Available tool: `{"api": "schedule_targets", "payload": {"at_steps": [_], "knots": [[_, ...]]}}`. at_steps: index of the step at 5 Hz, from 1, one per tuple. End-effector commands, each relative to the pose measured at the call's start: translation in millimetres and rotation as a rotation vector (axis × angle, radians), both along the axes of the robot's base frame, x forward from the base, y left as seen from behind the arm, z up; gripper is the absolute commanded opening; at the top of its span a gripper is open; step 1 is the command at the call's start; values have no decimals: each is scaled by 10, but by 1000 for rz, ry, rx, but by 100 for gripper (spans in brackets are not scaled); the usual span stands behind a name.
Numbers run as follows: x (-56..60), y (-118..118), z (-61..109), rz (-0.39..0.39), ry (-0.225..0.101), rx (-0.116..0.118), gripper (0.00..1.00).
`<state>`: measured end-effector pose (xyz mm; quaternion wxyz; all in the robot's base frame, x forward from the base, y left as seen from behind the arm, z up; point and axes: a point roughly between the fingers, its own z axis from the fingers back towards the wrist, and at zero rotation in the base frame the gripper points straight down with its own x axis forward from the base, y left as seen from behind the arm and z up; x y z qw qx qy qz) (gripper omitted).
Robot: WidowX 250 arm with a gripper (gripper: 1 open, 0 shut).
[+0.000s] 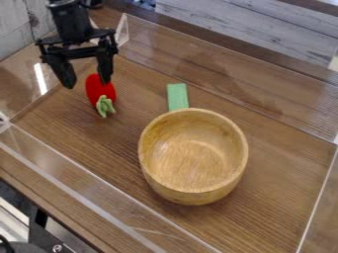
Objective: Move the red object to the right side of the table
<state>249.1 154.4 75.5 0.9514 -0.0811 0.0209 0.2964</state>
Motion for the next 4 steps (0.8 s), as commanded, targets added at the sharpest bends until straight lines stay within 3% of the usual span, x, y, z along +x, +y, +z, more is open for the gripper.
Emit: {"api": "schedule_targets", "payload": {"at_steps": [1, 3, 4], "knots": [[94, 123, 54, -25, -57, 26, 100], [166, 342, 124, 9, -70, 41, 100], [165, 256, 35, -37, -65, 39, 100]]}}
